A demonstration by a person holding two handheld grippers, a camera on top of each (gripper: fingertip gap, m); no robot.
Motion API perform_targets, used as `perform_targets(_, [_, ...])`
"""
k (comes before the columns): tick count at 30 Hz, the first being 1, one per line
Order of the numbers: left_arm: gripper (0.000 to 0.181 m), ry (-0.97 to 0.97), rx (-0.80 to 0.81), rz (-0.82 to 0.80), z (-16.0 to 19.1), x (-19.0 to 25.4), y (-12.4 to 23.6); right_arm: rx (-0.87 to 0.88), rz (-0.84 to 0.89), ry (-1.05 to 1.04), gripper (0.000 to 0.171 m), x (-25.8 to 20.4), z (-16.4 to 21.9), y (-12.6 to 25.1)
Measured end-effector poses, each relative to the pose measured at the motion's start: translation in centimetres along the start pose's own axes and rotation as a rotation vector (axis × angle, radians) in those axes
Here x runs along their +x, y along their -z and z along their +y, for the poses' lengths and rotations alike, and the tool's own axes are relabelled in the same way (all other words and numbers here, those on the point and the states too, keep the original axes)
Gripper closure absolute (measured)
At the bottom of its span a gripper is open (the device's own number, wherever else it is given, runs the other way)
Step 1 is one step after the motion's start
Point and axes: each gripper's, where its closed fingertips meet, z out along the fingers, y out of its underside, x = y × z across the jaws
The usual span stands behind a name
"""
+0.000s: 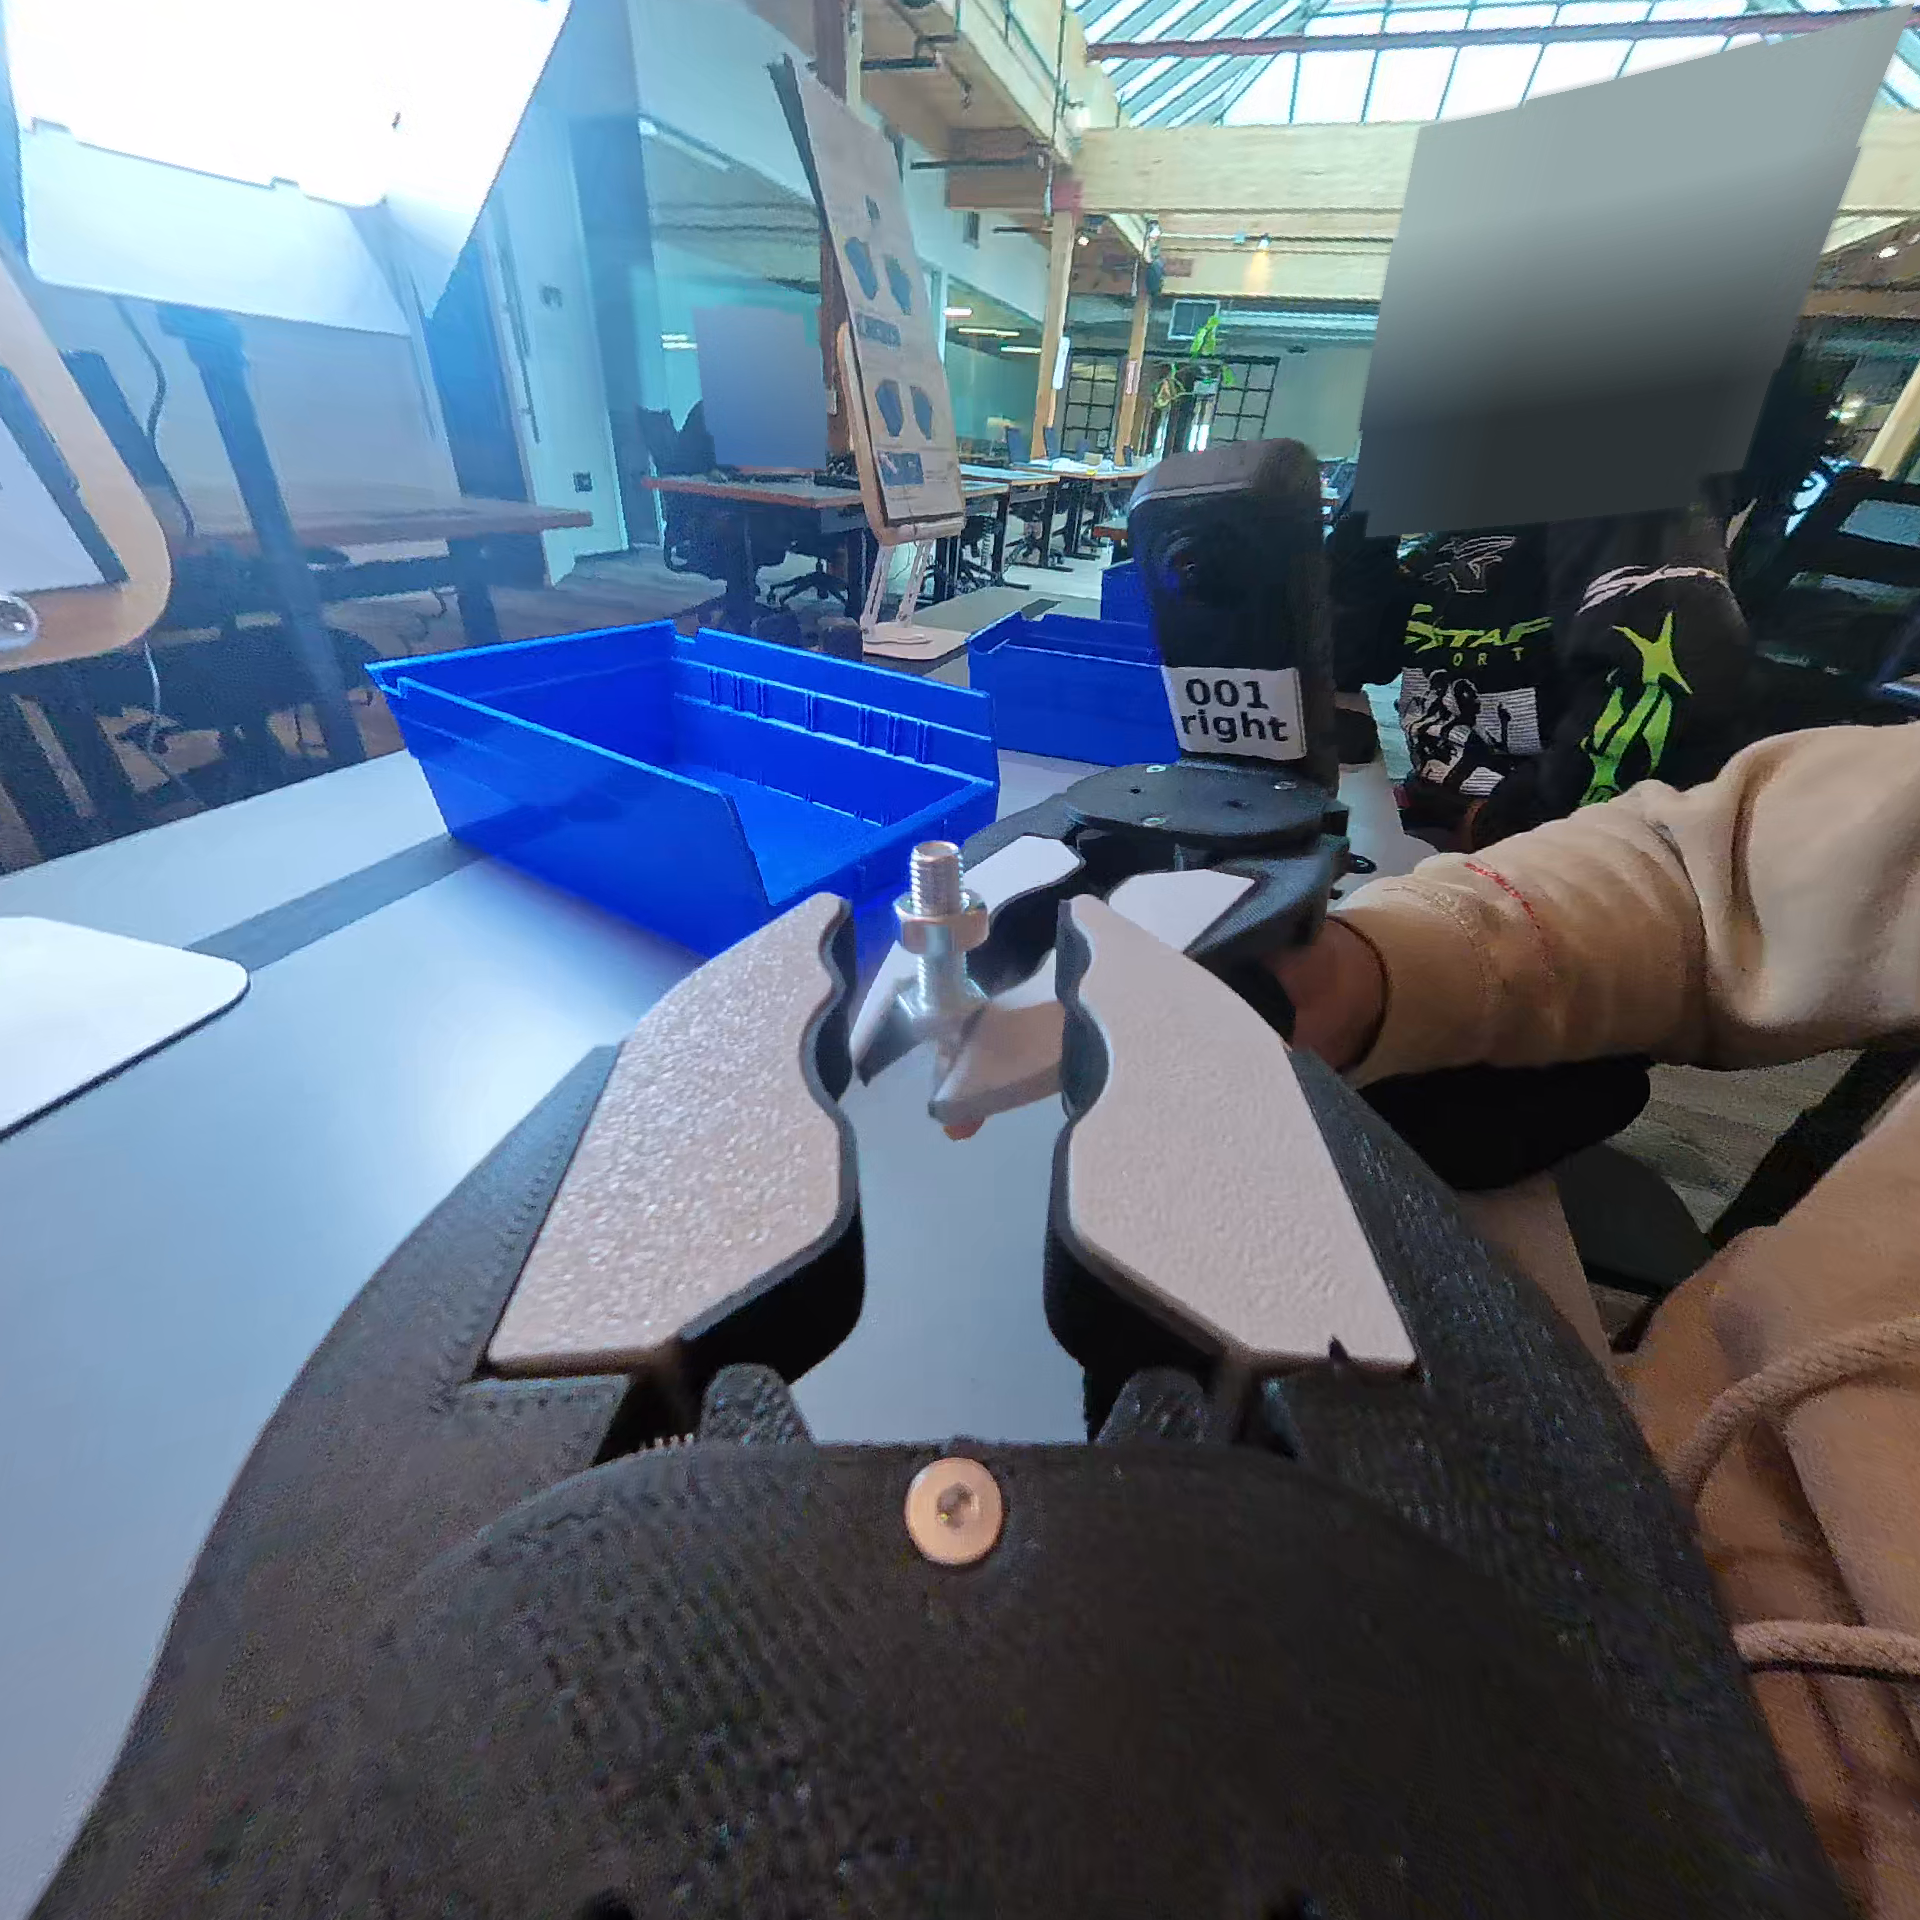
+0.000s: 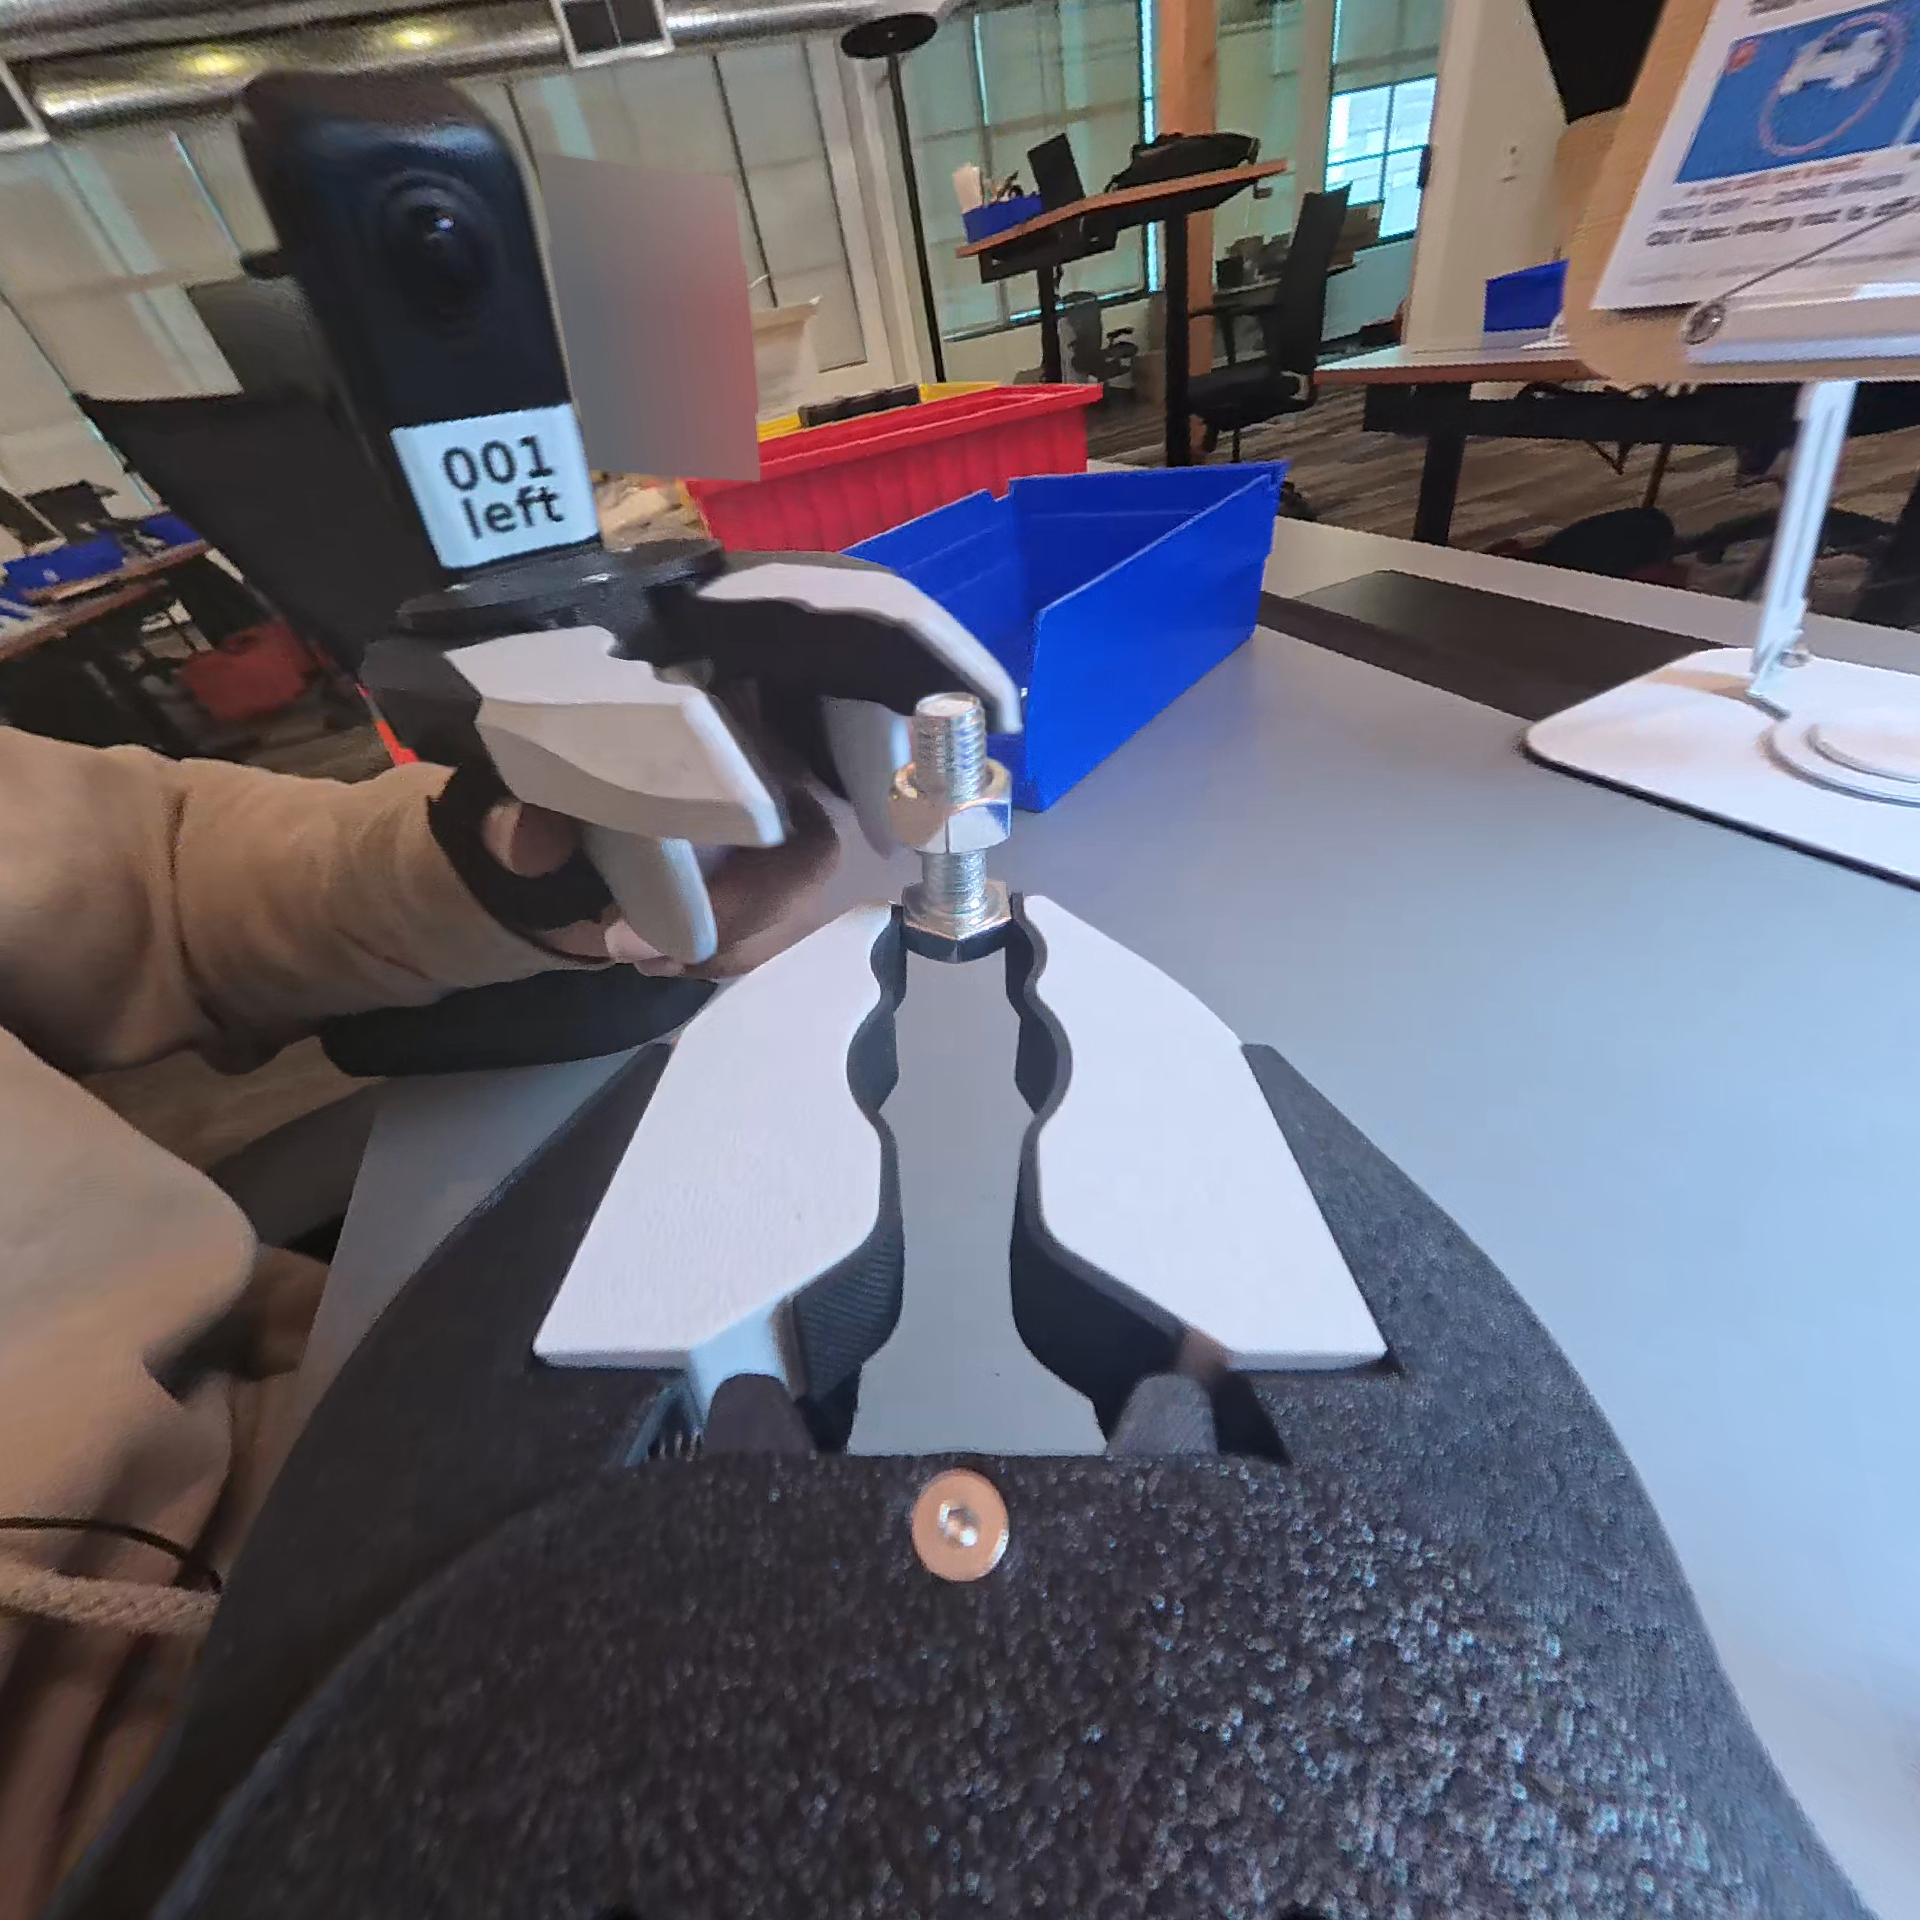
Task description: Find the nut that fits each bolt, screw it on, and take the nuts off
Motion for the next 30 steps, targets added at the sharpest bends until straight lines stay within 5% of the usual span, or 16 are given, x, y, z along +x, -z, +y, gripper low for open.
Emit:
perform_targets(3, [0.149, -0.004, -0.025, 0.041, 0.5, 0.8, -0.1, -0.014, 0.012, 0.022, 0.153, -0.1, 0.2, -0.2])
perform_targets(4, [0.172, -0.021, -0.020, 0.089, 0.3, 1.6, 0.2, -0.014, 0.038, 0.012, 0.153, 0.5, 0.1, -0.1])
perform_targets(5, [0.175, -0.024, -0.002, 0.118, -0.1, 2.2, 0.4, -0.012, 0.058, -0.011, 0.153, 1.2, 0.1, 0.2])
perform_targets(13, [0.141, 0.003, -0.037, 0.001, 0.9, 0.0, -0.4, -0.032, 0.020, 0.023, 0.153, -0.1, 0.4, -0.1])
perform_targets(17, [0.140, -0.012, -0.053, 0.050, 1.0, 1.0, -0.4, -0.048, 0.032, 0.025, 0.153, 0.0, 0.6, -0.2])
perform_targets(19, [0.163, -0.005, -0.013, 0.109, 0.1, 1.9, 0.2, -0.048, 0.066, -0.002, 0.153, 1.0, 0.5, 0.1])
perform_targets(29, [0.140, 0.010, -0.056, 0.072, 1.2, 1.0, -0.5, -0.092, 0.048, 0.020, 0.153, 0.5, 1.0, 0.0])
perform_targets(30, [0.161, 0.000, -0.055, 0.121, 1.0, 1.7, -0.2, -0.091, 0.065, 0.015, 0.153, 1.0, 1.0, 0.1])
